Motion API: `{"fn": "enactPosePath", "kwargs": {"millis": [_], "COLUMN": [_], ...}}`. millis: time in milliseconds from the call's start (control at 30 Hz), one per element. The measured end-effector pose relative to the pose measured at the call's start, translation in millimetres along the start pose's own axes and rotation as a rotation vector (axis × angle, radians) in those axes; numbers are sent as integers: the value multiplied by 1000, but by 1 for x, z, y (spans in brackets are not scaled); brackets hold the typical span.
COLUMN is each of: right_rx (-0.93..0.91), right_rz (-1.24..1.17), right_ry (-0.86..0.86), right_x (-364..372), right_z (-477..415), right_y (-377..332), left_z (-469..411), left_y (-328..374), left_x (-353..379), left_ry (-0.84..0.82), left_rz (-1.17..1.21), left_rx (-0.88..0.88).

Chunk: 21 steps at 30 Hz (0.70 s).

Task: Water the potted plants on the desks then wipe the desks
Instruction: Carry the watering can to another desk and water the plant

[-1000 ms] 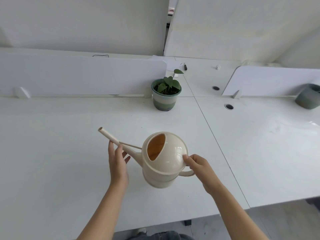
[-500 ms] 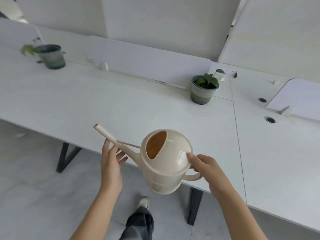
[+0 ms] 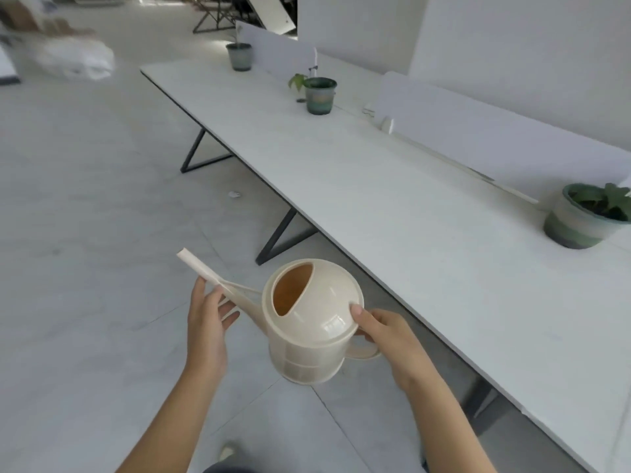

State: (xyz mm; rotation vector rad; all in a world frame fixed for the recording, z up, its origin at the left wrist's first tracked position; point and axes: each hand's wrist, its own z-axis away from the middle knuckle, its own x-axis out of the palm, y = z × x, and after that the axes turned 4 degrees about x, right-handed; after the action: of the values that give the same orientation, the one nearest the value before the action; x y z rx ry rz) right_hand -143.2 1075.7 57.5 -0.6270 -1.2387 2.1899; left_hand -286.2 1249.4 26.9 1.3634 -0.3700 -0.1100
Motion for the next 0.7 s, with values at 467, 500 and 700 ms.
{"fn": "enactPosePath", "kwargs": {"millis": [467,500,700], "right_rx": [-103,-105,-103], "right_rz": [56,54,19], "right_ry": [-129,-126,-67], "right_x": [144,154,204], "right_z": [-3,-4,-11], "right_y": [-48,-51,-57], "left_z": [-49,-54,-88], "left_y": [72,75,85], "left_x": [-135,-143,-185], "left_ry": [67,56,2], "left_rz": [30,28,42], "left_rx": [63,58,30]}}
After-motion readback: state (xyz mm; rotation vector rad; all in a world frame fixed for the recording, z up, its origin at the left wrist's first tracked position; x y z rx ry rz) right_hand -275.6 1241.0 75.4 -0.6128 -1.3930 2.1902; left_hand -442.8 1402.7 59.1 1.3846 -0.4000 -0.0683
